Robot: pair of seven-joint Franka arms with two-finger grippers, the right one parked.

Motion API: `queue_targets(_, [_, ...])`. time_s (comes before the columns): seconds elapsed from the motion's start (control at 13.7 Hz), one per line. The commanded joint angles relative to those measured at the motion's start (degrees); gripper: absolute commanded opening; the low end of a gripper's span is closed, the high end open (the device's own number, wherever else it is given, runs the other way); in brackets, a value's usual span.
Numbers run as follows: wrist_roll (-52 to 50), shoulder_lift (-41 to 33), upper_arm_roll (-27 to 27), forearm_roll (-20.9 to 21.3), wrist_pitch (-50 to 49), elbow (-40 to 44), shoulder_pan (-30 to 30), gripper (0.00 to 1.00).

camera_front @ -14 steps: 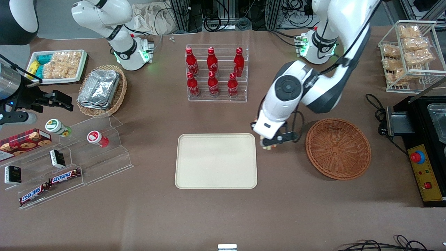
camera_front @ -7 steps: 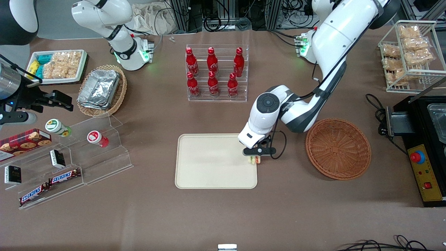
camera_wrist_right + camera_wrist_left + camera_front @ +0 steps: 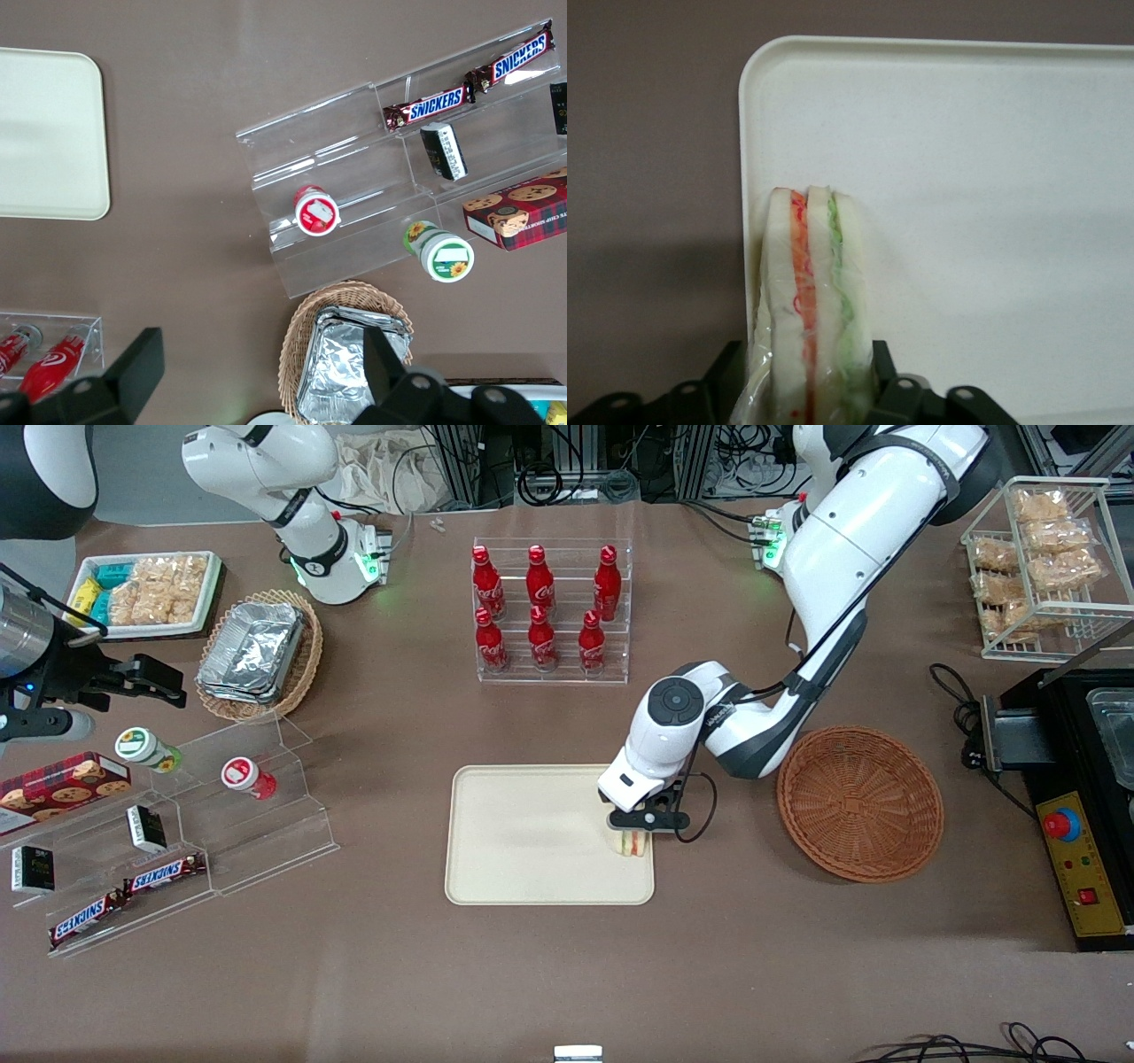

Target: Place sandwich from basket to tray

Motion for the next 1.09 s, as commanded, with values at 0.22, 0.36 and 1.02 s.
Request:
queue_targets(0.22, [-7.2, -7.3, 0.4, 0.1, -2.3, 1.7, 2.8, 0.99])
queue_targets(0.36, [-7.0, -11.7, 0.1, -1.7, -8.1, 2.0, 5.7, 0.99])
queue_targets(1.02, [10.1, -25.6, 0.0, -20.2, -26.4, 4.7, 18.8, 0.99])
